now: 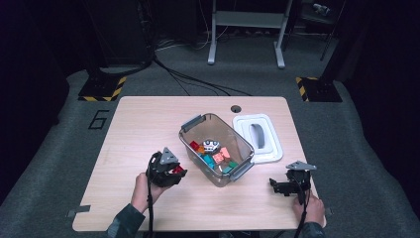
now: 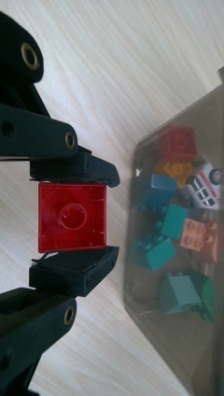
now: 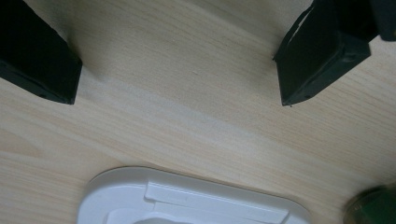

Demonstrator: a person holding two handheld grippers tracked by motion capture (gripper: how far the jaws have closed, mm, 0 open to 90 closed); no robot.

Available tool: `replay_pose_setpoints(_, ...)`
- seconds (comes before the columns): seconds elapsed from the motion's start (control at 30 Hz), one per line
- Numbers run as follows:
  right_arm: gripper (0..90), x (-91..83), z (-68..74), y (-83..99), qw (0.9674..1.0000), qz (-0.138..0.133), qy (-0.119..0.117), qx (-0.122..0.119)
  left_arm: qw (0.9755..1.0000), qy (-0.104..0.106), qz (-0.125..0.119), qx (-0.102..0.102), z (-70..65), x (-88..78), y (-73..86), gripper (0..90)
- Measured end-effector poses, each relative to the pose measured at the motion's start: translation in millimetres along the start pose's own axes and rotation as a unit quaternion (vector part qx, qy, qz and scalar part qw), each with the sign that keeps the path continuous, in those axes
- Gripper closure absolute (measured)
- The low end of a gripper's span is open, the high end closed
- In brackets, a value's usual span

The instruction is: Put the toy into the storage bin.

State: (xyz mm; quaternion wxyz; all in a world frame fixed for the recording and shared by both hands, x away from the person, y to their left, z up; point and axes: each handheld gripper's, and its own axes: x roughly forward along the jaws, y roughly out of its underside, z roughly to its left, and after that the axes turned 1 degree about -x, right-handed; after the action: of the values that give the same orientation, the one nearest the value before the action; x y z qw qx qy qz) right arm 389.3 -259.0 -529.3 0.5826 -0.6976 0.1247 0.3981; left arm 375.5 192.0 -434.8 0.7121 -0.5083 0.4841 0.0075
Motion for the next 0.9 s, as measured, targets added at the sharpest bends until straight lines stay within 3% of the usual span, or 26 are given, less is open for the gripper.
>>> replay_pose_setpoints(0.33, 0.0, 0.0, 0.1, 0.0, 1.0, 0.0, -0.001, 0.001, 0.9998, -0.003, -0.02, 0.005, 3.1, -14.0, -20.3, 59.2)
replay_pose_setpoints(0.9, 0.0, -0.1, 0.1, -0.1, 1.0, 0.0, -0.001, 0.001, 0.9979, -0.006, -0.056, 0.032, -1.7, -30.9, -66.2, 59.2)
